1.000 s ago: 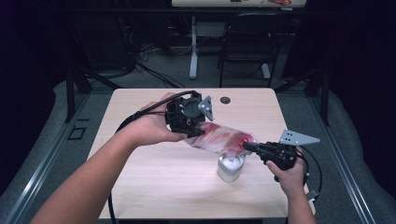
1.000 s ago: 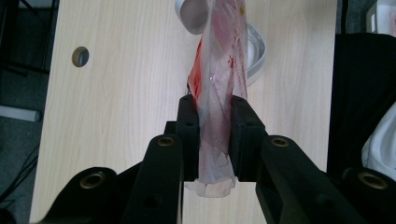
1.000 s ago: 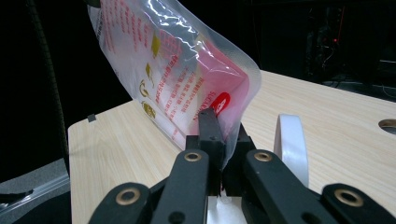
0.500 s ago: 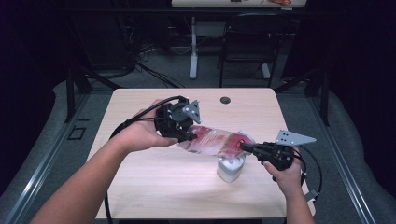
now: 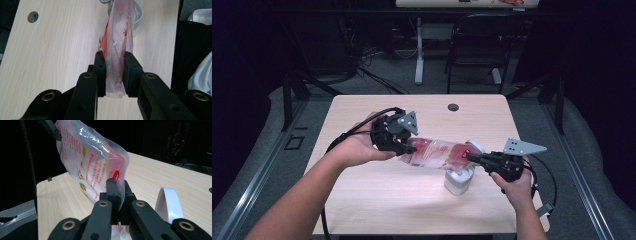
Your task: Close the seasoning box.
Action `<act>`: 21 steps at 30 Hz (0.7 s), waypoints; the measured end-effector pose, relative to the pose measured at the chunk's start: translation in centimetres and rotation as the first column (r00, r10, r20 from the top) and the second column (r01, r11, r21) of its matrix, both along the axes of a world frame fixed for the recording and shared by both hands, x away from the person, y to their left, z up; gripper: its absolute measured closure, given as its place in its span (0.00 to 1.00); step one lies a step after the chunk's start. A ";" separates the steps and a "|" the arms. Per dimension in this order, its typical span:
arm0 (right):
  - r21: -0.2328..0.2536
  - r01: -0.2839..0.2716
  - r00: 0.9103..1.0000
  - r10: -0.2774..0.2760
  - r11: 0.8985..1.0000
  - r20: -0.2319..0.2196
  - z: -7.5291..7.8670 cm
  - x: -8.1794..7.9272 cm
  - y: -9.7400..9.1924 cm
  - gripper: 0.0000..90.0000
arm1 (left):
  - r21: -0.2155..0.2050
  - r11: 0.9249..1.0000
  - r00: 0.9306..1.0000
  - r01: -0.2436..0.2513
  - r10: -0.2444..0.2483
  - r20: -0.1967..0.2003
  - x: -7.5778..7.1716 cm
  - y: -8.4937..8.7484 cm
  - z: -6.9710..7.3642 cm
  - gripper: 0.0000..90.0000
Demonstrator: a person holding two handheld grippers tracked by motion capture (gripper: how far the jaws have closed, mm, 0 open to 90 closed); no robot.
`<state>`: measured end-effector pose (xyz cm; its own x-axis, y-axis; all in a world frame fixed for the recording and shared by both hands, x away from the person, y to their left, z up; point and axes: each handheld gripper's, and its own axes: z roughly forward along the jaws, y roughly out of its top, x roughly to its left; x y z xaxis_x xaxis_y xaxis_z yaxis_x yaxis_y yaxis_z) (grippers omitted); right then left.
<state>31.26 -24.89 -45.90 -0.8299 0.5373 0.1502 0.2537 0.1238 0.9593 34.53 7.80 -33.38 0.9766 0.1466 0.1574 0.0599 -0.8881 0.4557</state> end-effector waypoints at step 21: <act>-0.004 -0.027 1.000 0.027 1.000 0.014 0.7 0.0 1.0 1.00 | -0.053 0.998 0.999 -0.033 0.031 -0.038 -0.1 2.2 -2.3 0.84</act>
